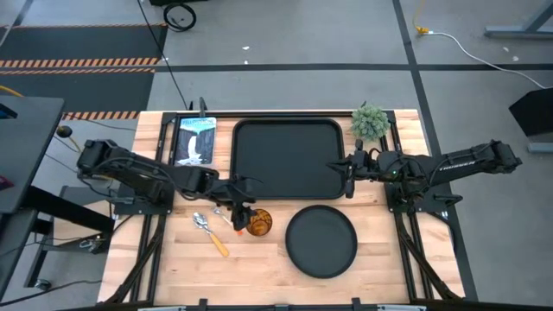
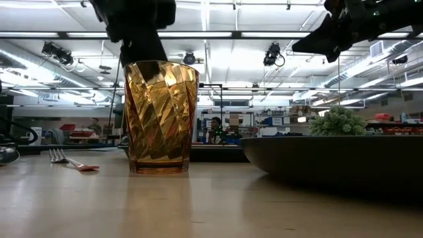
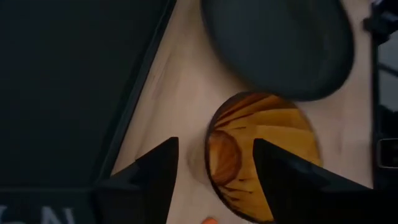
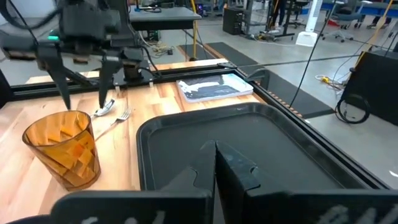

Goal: Pick and place plate/cup/fork/spoon on tray
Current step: Put the brown cup on the black tray

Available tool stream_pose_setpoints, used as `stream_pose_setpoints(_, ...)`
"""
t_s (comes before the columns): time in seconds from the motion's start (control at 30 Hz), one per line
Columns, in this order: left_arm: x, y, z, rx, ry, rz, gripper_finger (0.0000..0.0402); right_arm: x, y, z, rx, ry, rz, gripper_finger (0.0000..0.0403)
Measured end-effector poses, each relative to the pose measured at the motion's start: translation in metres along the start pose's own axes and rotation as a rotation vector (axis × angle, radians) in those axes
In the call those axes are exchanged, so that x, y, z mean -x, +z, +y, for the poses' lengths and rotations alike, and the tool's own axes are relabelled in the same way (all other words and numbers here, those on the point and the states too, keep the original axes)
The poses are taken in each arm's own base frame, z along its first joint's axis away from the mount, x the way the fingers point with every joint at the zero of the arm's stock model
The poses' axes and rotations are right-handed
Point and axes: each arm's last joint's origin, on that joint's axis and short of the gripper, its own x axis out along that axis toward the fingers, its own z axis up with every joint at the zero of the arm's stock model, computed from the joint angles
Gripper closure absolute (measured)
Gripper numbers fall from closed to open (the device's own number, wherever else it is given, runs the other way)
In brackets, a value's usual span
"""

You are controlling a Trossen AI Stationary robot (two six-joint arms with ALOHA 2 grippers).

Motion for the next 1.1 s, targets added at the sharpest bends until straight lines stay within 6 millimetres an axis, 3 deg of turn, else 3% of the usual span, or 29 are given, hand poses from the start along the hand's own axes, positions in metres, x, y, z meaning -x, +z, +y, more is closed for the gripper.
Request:
stream_pose_setpoints(0.57, -0.014, -0.004, 0.002, 0.045, 0.025, 0.062, 0.0233, 0.000, 0.002, 0.000, -0.007, 0.005, -0.017, 0.0386)
stream_pose_setpoints(1.1, -0.032, -0.009, 0.004, 0.076, 0.058, 0.094, 0.0311, 0.000, 0.004, 0.000, -0.016, 0.008, -0.039, 0.0386)
